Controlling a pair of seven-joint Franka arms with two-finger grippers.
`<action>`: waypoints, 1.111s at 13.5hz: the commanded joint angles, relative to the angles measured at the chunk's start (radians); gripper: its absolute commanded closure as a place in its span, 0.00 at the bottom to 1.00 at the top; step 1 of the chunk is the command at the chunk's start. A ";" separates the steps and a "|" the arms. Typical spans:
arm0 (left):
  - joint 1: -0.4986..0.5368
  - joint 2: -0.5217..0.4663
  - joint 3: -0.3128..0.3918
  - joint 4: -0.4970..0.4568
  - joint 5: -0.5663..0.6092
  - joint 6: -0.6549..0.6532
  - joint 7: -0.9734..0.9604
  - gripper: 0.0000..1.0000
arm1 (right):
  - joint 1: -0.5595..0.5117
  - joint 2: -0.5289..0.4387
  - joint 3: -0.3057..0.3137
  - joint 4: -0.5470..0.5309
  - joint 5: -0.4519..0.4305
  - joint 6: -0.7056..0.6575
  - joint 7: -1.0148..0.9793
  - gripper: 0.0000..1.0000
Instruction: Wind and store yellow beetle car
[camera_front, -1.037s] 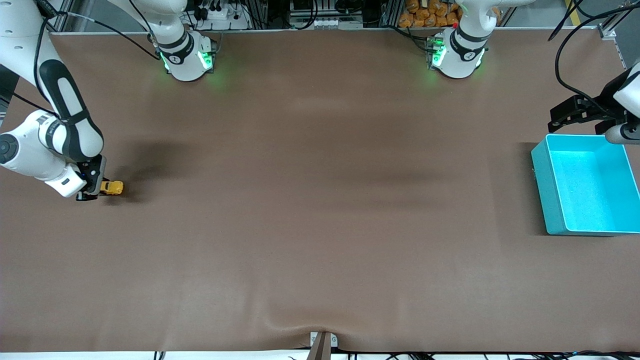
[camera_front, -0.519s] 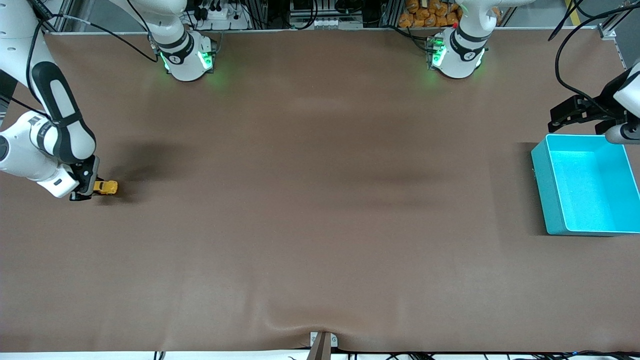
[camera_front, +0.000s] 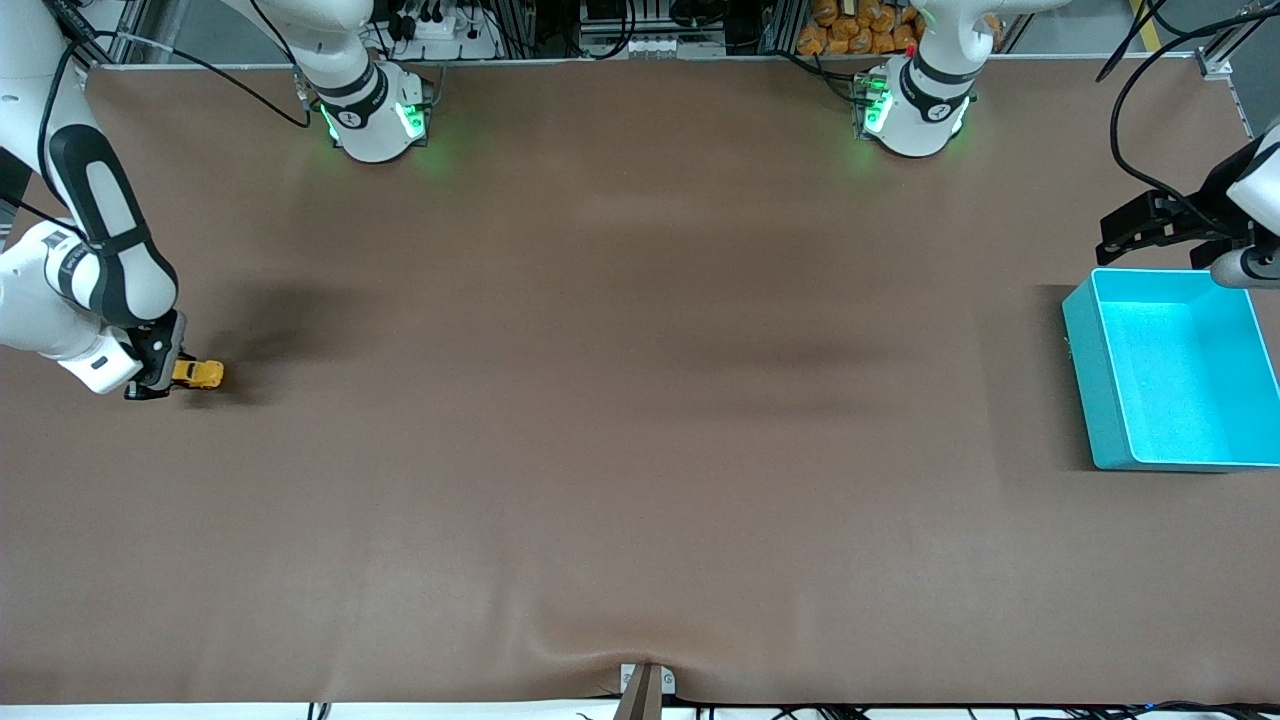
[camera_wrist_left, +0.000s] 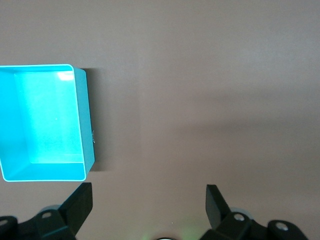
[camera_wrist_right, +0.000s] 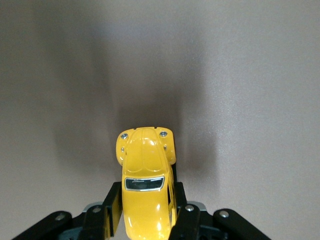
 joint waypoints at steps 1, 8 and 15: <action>0.004 -0.014 -0.001 -0.002 -0.004 -0.008 -0.016 0.00 | -0.027 0.039 0.012 0.019 0.015 -0.004 -0.030 0.69; 0.004 -0.014 -0.001 -0.002 -0.004 -0.008 -0.016 0.00 | -0.028 0.037 0.011 0.122 0.052 -0.153 -0.019 0.00; 0.005 -0.014 0.000 -0.002 -0.004 -0.008 -0.013 0.00 | -0.024 0.025 0.011 0.206 0.081 -0.312 0.016 0.00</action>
